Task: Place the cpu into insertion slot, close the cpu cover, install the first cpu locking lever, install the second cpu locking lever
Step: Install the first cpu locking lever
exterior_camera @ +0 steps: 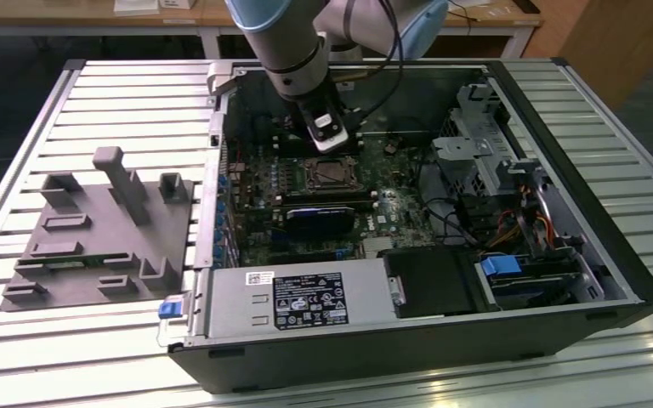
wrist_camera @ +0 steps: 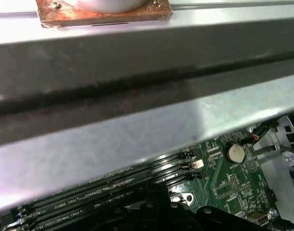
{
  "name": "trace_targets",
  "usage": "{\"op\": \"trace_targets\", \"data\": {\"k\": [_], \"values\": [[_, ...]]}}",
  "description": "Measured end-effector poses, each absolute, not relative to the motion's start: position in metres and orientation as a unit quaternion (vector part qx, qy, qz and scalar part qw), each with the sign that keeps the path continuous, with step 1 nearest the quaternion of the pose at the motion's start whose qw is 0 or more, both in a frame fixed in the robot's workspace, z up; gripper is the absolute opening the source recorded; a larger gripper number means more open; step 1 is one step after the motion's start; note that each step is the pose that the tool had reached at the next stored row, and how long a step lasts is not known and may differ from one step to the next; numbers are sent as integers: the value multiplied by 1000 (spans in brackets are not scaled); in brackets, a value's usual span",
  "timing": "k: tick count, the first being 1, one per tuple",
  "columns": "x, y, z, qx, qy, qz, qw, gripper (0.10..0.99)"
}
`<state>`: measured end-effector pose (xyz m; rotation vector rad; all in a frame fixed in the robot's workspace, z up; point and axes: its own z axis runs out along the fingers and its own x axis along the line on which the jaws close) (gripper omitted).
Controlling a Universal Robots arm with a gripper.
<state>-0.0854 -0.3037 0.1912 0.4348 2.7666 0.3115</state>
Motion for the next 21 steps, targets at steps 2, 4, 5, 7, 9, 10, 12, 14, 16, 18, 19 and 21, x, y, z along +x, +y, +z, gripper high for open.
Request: {"op": "trace_targets", "data": {"k": [2,4,5,7,9,10,12,14,16,18,19,21], "values": [[-85,-304,190,155,969,108,162,102],[-85,-304,190,158,968,106,162,102],[-85,-303,189,159,968,105,162,102],[-85,-303,188,162,968,103,163,102],[-85,-303,188,165,967,103,163,102],[-85,-303,187,166,967,103,163,102],[-84,-303,187,167,967,102,164,102],[-84,-303,186,168,967,102,164,102],[-84,-303,186,168,967,102,164,102],[-84,-303,186,168,967,102,164,102],[-84,-303,186,168,967,102,164,102],[-84,-303,189,168,967,102,164,102]]}}
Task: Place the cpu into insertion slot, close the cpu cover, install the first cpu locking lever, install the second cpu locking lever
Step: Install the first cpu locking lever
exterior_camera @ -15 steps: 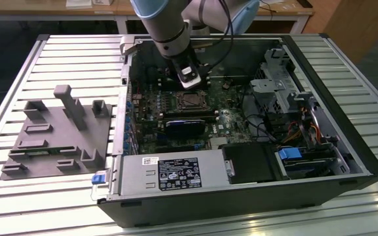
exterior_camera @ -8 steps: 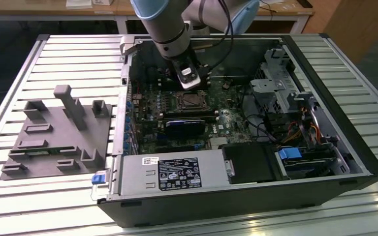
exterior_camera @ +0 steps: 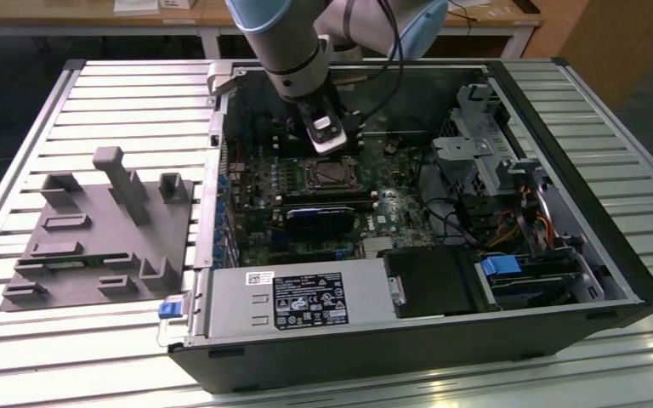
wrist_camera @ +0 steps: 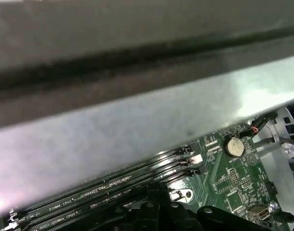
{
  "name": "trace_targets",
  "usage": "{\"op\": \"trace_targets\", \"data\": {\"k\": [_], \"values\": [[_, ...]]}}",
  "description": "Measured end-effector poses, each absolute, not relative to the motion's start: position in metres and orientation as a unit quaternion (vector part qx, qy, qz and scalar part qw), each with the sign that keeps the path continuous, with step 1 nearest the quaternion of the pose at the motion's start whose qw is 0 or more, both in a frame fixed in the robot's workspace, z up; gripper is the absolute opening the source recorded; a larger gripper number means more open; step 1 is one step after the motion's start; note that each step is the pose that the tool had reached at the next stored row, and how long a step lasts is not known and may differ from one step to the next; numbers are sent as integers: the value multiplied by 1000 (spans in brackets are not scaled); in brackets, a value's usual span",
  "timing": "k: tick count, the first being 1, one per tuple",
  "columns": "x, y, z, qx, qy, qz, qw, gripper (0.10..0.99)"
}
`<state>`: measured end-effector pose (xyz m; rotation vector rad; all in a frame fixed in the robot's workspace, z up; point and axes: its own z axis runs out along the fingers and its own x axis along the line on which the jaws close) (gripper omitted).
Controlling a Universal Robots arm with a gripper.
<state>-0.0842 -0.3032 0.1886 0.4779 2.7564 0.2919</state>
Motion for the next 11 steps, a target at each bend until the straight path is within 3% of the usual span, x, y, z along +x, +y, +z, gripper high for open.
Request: {"op": "trace_targets", "data": {"k": [11], "values": [[-84,-303,212,168,967,102,164,102]]}}
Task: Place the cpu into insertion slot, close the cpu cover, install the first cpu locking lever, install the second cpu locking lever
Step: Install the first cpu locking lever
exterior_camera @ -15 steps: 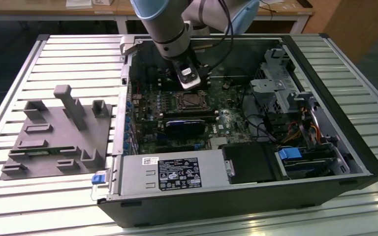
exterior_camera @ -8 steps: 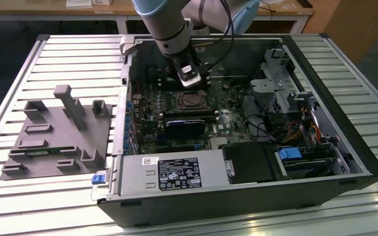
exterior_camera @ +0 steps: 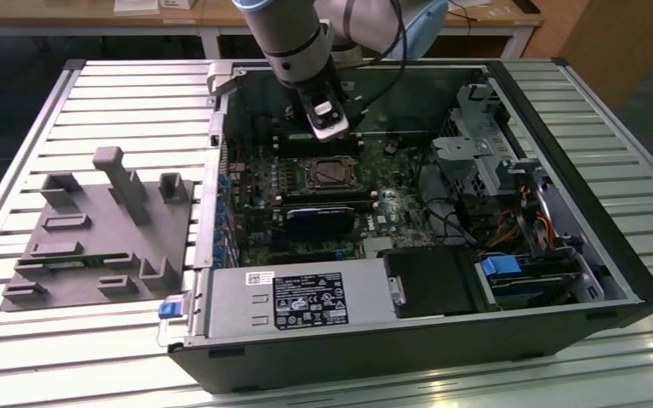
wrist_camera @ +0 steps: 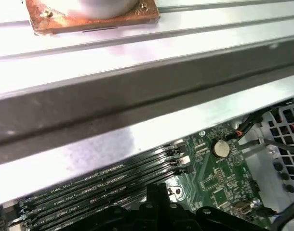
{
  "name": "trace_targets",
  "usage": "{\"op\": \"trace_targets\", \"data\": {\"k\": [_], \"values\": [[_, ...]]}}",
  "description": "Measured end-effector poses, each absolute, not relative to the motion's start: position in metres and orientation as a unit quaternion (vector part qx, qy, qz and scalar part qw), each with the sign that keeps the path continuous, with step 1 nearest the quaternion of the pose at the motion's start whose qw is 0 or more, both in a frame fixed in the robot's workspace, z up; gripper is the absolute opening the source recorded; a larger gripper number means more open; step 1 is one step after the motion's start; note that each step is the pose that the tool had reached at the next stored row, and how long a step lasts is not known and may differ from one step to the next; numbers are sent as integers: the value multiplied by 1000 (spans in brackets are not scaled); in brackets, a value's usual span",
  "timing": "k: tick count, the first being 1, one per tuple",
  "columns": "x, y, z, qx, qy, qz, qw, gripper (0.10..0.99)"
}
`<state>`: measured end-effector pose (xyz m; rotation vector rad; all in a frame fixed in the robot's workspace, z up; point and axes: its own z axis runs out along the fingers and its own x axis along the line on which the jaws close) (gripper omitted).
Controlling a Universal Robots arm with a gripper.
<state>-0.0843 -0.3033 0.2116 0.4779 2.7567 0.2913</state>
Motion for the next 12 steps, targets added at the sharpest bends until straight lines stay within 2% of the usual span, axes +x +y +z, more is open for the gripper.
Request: {"op": "trace_targets", "data": {"k": [6,12], "values": [[-84,-303,212,168,967,102,162,102],[-76,-303,212,171,974,87,116,102]]}}
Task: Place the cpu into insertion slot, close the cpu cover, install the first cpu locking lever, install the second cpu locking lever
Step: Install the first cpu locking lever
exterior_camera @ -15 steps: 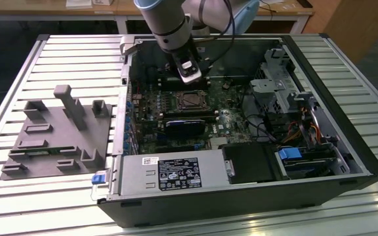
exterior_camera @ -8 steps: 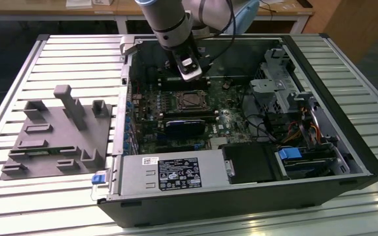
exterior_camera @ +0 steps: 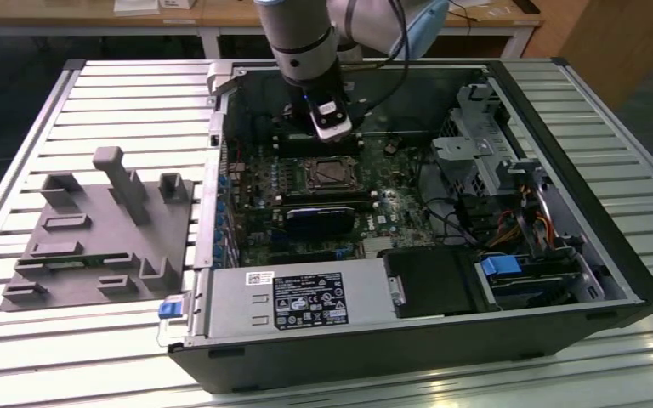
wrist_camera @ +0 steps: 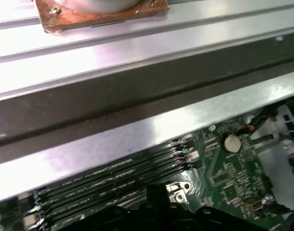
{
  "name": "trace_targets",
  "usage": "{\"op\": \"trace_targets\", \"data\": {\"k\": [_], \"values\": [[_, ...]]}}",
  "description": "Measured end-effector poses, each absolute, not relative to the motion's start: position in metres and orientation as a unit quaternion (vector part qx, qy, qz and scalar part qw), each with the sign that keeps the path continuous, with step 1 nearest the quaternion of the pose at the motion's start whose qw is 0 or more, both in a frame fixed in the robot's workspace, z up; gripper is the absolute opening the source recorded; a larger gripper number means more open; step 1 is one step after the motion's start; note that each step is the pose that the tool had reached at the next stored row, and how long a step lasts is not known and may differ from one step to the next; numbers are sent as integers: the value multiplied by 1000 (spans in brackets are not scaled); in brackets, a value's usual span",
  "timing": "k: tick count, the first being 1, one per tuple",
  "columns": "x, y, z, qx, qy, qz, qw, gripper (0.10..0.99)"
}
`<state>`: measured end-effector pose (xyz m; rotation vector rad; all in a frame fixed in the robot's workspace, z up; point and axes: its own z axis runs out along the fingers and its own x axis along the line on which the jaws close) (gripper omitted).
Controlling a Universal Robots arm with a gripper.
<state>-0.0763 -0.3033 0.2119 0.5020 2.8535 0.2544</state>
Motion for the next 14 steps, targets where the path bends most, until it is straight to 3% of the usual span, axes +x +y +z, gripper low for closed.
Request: {"op": "trace_targets", "data": {"k": [9,14], "values": [[-63,-303,212,175,981,59,53,102],[-53,-304,211,177,983,35,35,102]]}}
